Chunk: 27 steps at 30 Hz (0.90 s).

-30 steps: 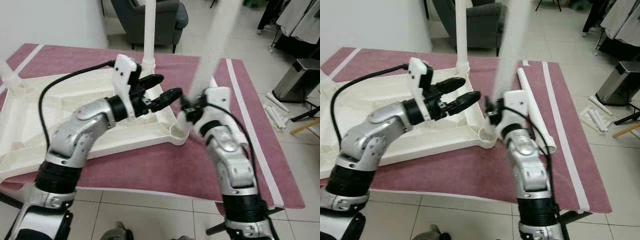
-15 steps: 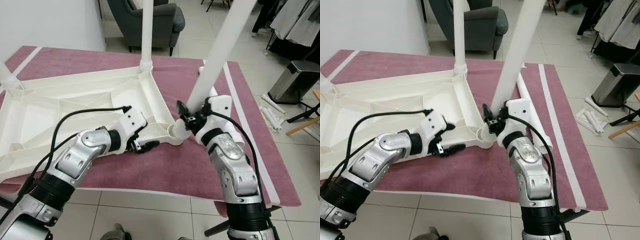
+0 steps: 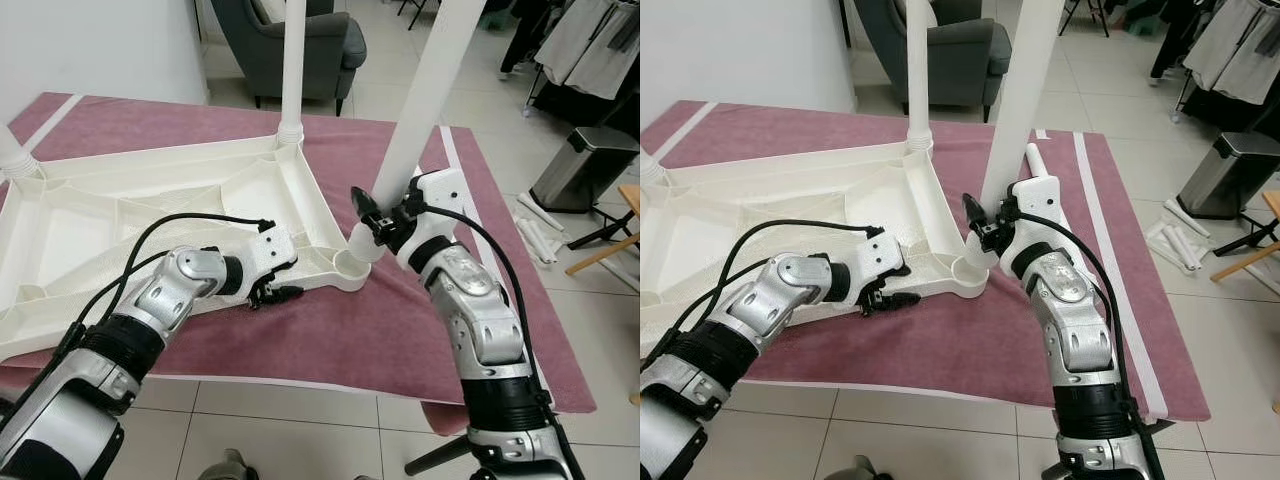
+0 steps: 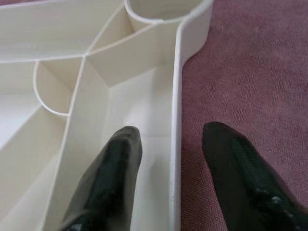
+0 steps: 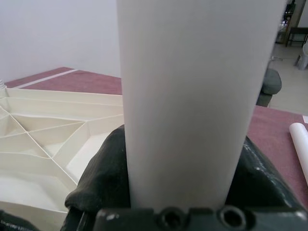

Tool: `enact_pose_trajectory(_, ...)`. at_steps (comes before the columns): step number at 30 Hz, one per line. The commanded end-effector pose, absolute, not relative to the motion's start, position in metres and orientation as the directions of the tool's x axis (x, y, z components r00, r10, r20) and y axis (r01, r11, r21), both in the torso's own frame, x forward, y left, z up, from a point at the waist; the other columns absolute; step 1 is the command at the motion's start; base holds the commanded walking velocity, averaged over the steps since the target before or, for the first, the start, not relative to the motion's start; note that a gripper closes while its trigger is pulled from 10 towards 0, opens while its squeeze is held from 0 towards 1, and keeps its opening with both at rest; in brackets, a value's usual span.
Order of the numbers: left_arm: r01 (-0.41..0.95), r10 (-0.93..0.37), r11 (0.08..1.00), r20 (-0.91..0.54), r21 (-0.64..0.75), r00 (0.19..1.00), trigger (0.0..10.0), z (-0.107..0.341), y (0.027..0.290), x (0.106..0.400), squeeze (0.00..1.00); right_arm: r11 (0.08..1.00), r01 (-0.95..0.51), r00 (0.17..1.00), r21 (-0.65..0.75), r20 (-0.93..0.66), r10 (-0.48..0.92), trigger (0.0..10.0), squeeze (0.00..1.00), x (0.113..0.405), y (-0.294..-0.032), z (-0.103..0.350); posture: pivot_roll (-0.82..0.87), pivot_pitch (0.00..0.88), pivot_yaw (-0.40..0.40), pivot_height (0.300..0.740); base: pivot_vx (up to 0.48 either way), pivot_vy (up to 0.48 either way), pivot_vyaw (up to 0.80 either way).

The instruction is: Building children table

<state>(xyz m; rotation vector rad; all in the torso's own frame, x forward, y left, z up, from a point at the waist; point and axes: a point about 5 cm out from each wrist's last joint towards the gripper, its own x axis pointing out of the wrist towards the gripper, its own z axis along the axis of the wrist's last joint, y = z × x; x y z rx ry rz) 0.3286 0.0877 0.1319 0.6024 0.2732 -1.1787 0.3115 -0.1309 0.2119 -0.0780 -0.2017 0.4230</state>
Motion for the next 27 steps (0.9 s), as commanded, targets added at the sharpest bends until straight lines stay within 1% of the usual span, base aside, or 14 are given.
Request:
enact_pose_trajectory(1, 0.939, -0.779, 0.194, -0.538, 0.284, 0.323, 1.3, 0.126, 0.084, 0.329, 0.0, 0.905, -0.406, 0.883, -0.125, 0.201, 0.424, 10.0, 0.0, 0.313, -0.132, 0.217, 0.06, 0.0, -0.005, 0.74, 0.0, 0.0, 0.0)
enact_pose_trajectory(2, 0.943, -0.774, 0.193, -0.548, 0.273, 0.317, 2.0, 0.121, 0.083, 0.33, 0.0, 0.906, -0.405, 0.884, -0.126, 0.2, 0.423, 10.0, 0.0, 0.313, -0.132, 0.217, 0.06, 0.0, -0.003, 0.74, 0.0, 0.0, 0.0)
enact_pose_trajectory(7, 0.945, -0.768, 0.196, -0.558, 0.263, 0.315, 2.0, 0.117, 0.083, 0.333, 0.0, 0.906, -0.404, 0.884, -0.127, 0.201, 0.422, 10.0, 0.0, 0.314, -0.132, 0.217, 0.05, 0.0, 0.004, 0.74, 0.0, 0.0, 0.0)
enact_pose_trajectory(8, 0.944, -0.77, 0.197, -0.554, 0.264, 0.316, 0.0, 0.118, 0.083, 0.335, 0.0, 0.906, -0.404, 0.883, -0.129, 0.203, 0.423, 10.0, 0.0, 0.314, -0.132, 0.217, 0.05, 0.0, 0.009, 0.74, 0.0, 0.0, 0.0)
enact_pose_trajectory(12, 0.944, -0.775, 0.177, -0.552, 0.279, 0.308, 0.0, 0.123, 0.086, 0.339, 0.0, 0.901, -0.412, 0.879, -0.135, 0.201, 0.432, 10.0, 0.0, 0.314, -0.133, 0.217, 0.05, 0.0, 0.009, 0.74, 0.0, 0.0, 0.0)
enact_pose_trajectory(15, 0.944, -0.772, 0.101, -0.574, 0.313, 0.273, 0.0, 0.126, 0.092, 0.337, 0.0, 0.88, -0.453, 0.862, -0.144, 0.18, 0.474, 10.0, 0.0, 0.313, -0.131, 0.214, 0.06, 0.0, 0.0, 0.74, 0.0, 0.0, 0.0)
enact_pose_trajectory(16, 0.944, -0.772, 0.101, -0.574, 0.313, 0.273, 0.0, 0.126, 0.092, 0.337, 0.0, 0.88, -0.453, 0.862, -0.144, 0.18, 0.474, 10.0, 0.0, 0.313, -0.131, 0.214, 0.06, 0.0, 0.0, 0.74, 0.0, 0.0, 0.0)
enact_pose_trajectory(17, 0.946, -0.775, 0.059, -0.582, 0.319, 0.245, 0.0, 0.129, 0.095, 0.335, 0.0, 0.857, -0.494, 0.841, -0.148, 0.166, 0.514, 10.0, 0.0, 0.311, -0.128, 0.212, 0.06, 0.0, -0.002, 0.74, 0.0, 0.0, 0.0)
enact_pose_trajectory(18, 0.946, -0.775, 0.059, -0.582, 0.319, 0.245, 0.0, 0.129, 0.095, 0.335, 0.0, 0.857, -0.494, 0.841, -0.148, 0.166, 0.514, 10.0, 0.0, 0.311, -0.128, 0.212, 0.06, 0.0, -0.002, 0.74, 0.0, 0.0, 0.0)
enact_pose_trajectory(20, 0.953, -0.793, 0.0, -0.581, 0.304, 0.185, 0.0, 0.136, 0.102, 0.331, 0.0, 0.789, -0.591, 0.781, -0.166, 0.126, 0.612, 10.0, 0.0, 0.305, -0.122, 0.205, 0.07, 0.0, 0.002, 0.74, 0.0, 0.0, 0.0)
enact_pose_trajectory(22, 0.953, -0.793, 0.0, -0.581, 0.304, 0.185, 0.0, 0.136, 0.102, 0.331, 0.0, 0.789, -0.591, 0.781, -0.166, 0.126, 0.612, 10.0, 0.0, 0.305, -0.122, 0.205, 0.07, 0.0, 0.002, 0.74, 0.0, 0.0, 0.0)
enact_pose_trajectory(23, 0.955, -0.803, -0.025, -0.575, 0.295, 0.156, 0.0, 0.141, 0.107, 0.33, 0.0, 0.757, -0.63, 0.751, -0.171, 0.112, 0.651, 10.0, 0.0, 0.303, -0.119, 0.201, 0.08, 0.003, 0.002, 0.74, 0.0, 0.0, 0.0)
enact_pose_trajectory(25, 0.955, -0.803, -0.025, -0.575, 0.295, 0.156, 0.0, 0.141, 0.107, 0.33, 0.0, 0.757, -0.63, 0.751, -0.171, 0.112, 0.651, 10.0, 0.0, 0.303, -0.119, 0.201, 0.08, 0.003, 0.002, 0.74, 0.0, 0.0, 0.0)
enact_pose_trajectory(27, 0.951, -0.807, -0.043, -0.572, 0.305, 0.147, 0.0, 0.15, 0.115, 0.333, 0.0, 0.699, -0.697, 0.694, -0.162, 0.093, 0.714, 10.0, 0.0, 0.303, -0.108, 0.196, 0.11, 0.026, 0.002, 0.74, 0.0, 0.0, 0.0)
